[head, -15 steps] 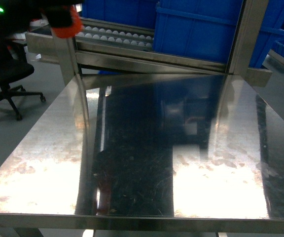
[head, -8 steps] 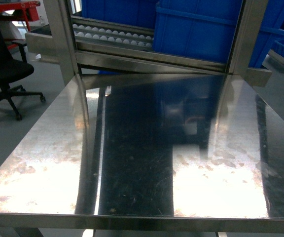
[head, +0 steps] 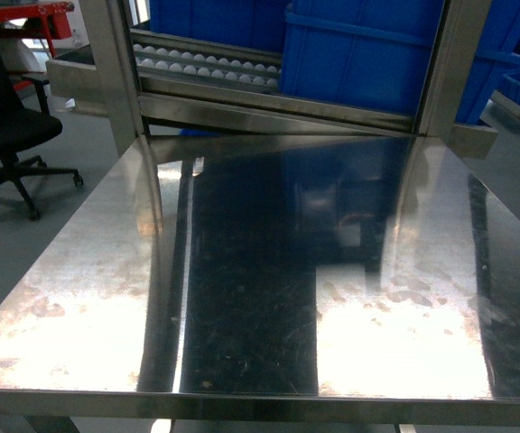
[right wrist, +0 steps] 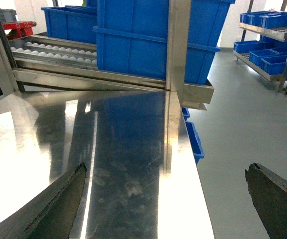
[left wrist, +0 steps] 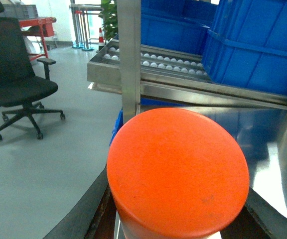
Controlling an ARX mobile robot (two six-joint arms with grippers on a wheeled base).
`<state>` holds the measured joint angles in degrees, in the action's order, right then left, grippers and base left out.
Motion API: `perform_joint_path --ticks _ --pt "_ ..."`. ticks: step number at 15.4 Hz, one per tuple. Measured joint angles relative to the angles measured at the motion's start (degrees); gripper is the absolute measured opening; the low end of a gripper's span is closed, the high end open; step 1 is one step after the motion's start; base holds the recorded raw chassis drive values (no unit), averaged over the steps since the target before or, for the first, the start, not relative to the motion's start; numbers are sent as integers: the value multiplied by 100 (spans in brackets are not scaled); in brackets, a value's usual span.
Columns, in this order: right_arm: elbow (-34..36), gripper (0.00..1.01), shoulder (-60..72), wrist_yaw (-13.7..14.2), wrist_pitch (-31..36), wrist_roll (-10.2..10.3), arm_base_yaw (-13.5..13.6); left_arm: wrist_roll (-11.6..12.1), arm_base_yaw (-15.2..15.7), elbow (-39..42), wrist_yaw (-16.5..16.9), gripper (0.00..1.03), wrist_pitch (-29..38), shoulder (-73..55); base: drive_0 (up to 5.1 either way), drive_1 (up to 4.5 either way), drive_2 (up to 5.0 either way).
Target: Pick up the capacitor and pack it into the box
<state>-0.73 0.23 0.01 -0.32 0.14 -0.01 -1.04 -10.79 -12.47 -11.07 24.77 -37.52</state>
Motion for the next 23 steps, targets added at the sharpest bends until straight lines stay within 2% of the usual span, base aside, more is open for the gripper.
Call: perform_joint_path --ticks 6,7,8,10,15,16,23 --pt "0 98 0 0 2 0 0 2 540 621 557 45 -262 861 0 0 0" --pt "0 98 0 -2 4 0 0 4 962 719 1016 45 -367 1047 0 0 0" --pt "0 98 0 7 0 0 0 2 1117 793 1010 45 -433 1196 0 0 0" --pt "0 98 0 0 4 0 0 4 1062 879 1117 45 -570 1445 0 0 0" --pt "0 98 0 0 0 2 0 4 1067 1023 1106 45 -938 1963 0 0 0" --pt "0 98 0 0 0 0 0 7 1067 1110 1106 45 -811 2033 0 0 0" --pt "0 98 0 2 0 0 0 7 1067 1174 1106 45 -1473 2736 0 0 0"
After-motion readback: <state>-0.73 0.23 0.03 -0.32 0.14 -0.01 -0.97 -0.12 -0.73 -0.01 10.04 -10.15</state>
